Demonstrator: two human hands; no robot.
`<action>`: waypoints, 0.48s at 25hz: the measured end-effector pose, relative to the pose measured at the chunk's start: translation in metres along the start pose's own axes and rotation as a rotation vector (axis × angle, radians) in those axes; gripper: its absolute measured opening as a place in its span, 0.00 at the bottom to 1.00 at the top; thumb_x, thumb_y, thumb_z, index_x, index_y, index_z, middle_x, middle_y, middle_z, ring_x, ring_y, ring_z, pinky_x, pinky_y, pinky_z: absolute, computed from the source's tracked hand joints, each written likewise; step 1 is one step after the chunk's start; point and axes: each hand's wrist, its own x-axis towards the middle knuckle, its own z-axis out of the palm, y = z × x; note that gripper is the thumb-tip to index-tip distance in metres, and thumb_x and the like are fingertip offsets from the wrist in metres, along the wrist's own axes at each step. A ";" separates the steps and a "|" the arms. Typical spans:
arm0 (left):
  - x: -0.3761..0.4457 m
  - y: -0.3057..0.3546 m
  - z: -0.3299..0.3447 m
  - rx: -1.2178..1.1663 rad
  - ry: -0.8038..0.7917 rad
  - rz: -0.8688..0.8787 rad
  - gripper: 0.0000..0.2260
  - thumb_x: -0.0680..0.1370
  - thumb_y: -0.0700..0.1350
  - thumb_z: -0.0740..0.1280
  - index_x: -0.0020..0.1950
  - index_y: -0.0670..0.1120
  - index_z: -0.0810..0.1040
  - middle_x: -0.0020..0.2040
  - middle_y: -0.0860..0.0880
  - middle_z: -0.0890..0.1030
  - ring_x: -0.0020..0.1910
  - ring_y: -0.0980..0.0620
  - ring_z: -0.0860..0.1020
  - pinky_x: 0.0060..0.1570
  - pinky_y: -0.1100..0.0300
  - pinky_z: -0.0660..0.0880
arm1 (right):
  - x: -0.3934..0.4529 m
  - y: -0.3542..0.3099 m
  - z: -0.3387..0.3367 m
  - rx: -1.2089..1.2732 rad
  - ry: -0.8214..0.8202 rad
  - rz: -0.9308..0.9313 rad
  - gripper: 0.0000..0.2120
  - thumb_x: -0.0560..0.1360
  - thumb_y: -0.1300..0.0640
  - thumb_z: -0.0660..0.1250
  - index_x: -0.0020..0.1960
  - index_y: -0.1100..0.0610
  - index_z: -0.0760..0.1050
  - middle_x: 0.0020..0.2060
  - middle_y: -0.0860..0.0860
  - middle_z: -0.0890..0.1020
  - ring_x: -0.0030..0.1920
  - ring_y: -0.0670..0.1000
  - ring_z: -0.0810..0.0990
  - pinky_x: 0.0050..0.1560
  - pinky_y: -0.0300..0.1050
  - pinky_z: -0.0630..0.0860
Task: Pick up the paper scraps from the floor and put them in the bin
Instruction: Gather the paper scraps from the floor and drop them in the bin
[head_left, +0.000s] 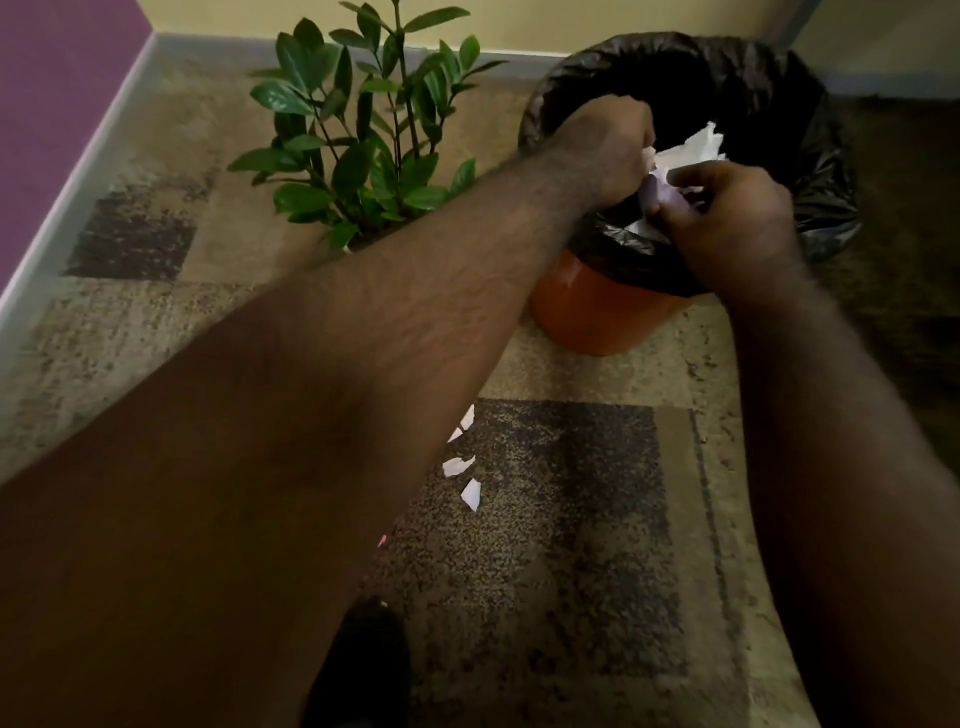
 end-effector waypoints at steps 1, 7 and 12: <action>-0.002 0.000 -0.003 -0.017 0.015 0.021 0.15 0.79 0.47 0.63 0.66 0.49 0.74 0.65 0.50 0.76 0.63 0.52 0.73 0.58 0.63 0.69 | 0.001 0.000 0.000 0.003 -0.001 0.005 0.17 0.74 0.48 0.69 0.62 0.52 0.79 0.53 0.52 0.84 0.51 0.48 0.81 0.51 0.37 0.73; -0.035 -0.026 -0.027 -0.236 0.313 0.057 0.14 0.78 0.37 0.62 0.62 0.49 0.76 0.62 0.49 0.74 0.60 0.56 0.74 0.55 0.71 0.74 | 0.001 -0.011 -0.001 -0.036 0.114 -0.091 0.14 0.76 0.52 0.65 0.60 0.51 0.80 0.58 0.53 0.79 0.56 0.50 0.79 0.58 0.37 0.73; -0.096 -0.083 -0.039 -0.378 0.571 0.057 0.12 0.75 0.32 0.60 0.54 0.42 0.79 0.56 0.47 0.77 0.56 0.56 0.76 0.56 0.71 0.75 | -0.011 -0.035 -0.001 0.092 0.207 -0.263 0.12 0.77 0.53 0.61 0.58 0.52 0.80 0.56 0.50 0.79 0.48 0.37 0.73 0.46 0.18 0.66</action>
